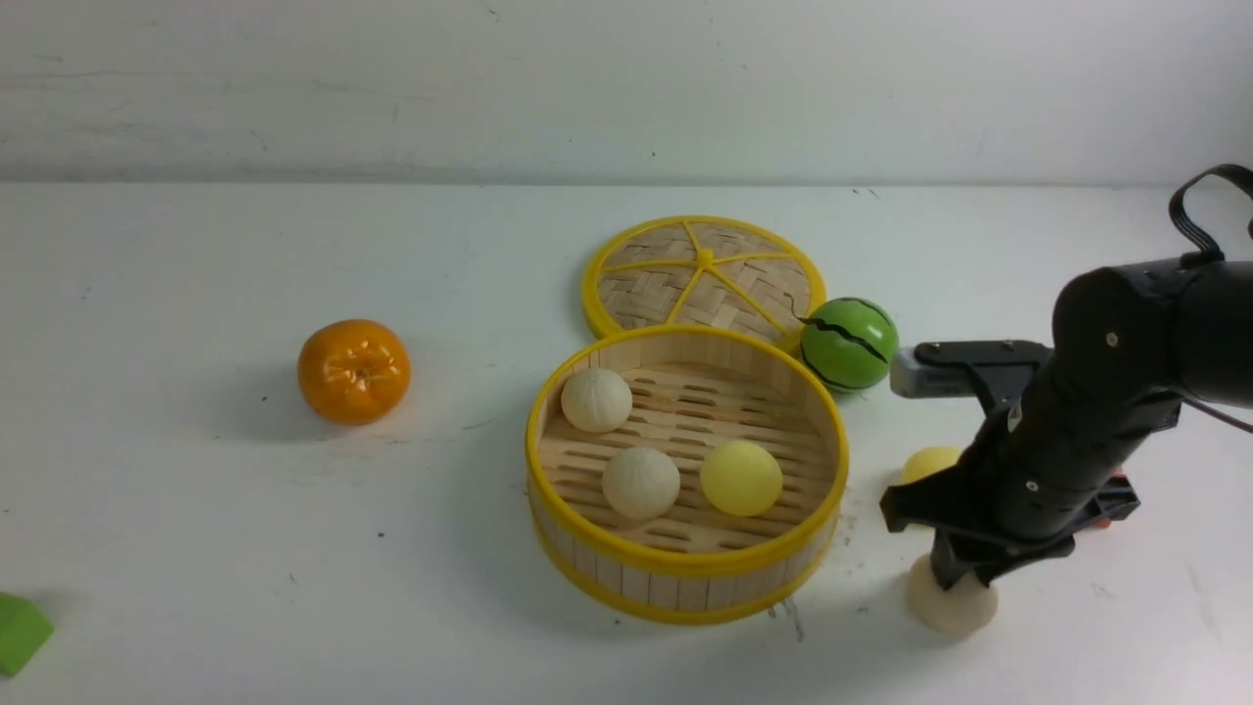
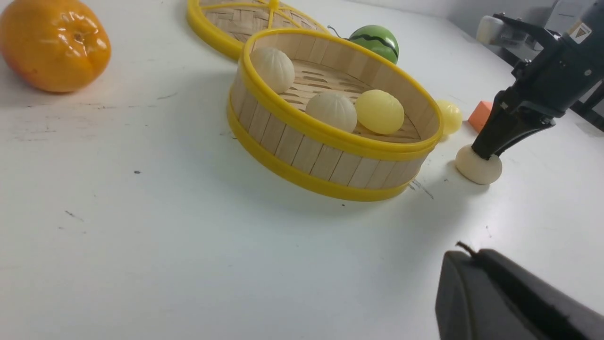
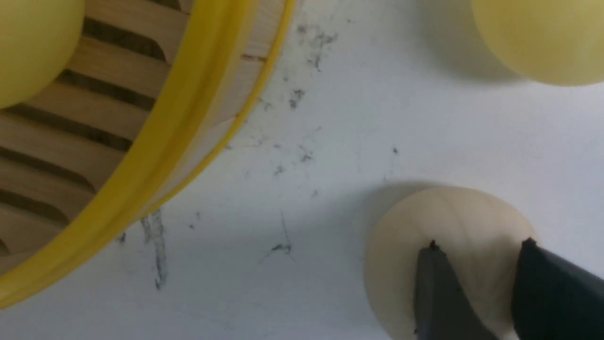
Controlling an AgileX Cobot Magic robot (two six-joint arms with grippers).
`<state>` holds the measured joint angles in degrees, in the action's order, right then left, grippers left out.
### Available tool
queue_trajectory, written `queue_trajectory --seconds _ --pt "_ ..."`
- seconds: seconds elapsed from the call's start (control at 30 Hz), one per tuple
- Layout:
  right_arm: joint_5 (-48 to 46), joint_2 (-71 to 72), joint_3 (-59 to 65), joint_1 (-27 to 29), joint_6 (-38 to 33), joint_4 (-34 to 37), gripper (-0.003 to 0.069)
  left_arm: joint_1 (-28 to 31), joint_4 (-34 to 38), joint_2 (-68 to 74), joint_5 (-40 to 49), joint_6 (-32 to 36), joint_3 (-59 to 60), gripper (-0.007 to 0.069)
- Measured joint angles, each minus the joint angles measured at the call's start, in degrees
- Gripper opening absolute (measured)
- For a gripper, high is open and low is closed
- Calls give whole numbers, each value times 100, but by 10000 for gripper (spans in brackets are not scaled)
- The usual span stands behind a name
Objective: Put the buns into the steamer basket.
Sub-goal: Use the right arm to grab a steamed stuffed bun, then use the right arm to put the steamed stuffed bun into the steamer
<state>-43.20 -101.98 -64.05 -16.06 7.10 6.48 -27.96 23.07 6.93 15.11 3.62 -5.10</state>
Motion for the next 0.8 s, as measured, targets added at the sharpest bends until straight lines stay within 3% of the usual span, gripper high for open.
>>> queue_trajectory --seconds 0.27,0.4,0.47,0.6,0.8 --pt "18 -32 0 0 11 -13 197 0 0 0 0 0 0 -13" --pt "5 -32 0 0 -69 -13 41 0 0 0 0 0 0 -13" --pt "-81 22 0 0 -147 -13 4 0 0 0 0 0 0 -13" --pt "-415 316 -100 0 -233 103 2 0 0 0 0 0 0 -13" --pt "-342 468 -925 -149 -677 856 2 0 0 0 0 0 0 -13"
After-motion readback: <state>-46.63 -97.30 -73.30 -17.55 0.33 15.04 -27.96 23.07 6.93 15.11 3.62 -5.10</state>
